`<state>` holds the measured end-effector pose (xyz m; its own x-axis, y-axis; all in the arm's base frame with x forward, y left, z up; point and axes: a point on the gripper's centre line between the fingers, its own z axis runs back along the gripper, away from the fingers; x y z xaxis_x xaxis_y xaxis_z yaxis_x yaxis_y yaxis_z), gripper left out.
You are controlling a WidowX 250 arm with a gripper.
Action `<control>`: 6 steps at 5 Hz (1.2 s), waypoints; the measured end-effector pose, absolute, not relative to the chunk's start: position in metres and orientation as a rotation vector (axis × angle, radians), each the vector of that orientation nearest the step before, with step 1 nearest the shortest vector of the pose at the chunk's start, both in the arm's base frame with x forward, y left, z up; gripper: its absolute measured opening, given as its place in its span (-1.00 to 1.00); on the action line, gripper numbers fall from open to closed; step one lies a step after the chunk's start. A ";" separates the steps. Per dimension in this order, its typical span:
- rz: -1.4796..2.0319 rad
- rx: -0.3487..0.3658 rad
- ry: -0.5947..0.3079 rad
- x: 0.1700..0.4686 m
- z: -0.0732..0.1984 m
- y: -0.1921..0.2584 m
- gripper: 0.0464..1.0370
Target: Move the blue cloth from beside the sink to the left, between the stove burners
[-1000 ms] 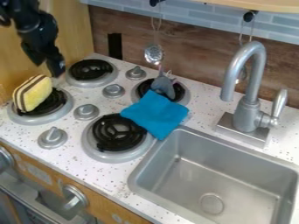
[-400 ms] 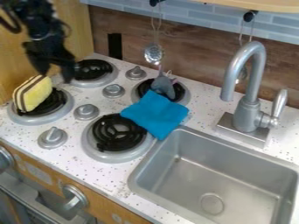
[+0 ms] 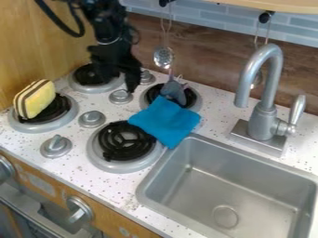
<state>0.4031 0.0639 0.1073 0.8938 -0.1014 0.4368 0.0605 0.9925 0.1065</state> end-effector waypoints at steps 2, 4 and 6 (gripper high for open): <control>-0.159 0.056 -0.467 0.417 0.094 0.005 0.95; -0.196 0.036 -0.435 0.420 0.063 -0.013 0.95; -0.165 0.049 -0.392 0.424 0.033 0.008 0.95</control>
<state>0.4243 0.0080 0.0330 0.9110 -0.1691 0.3760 0.1503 0.9855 0.0791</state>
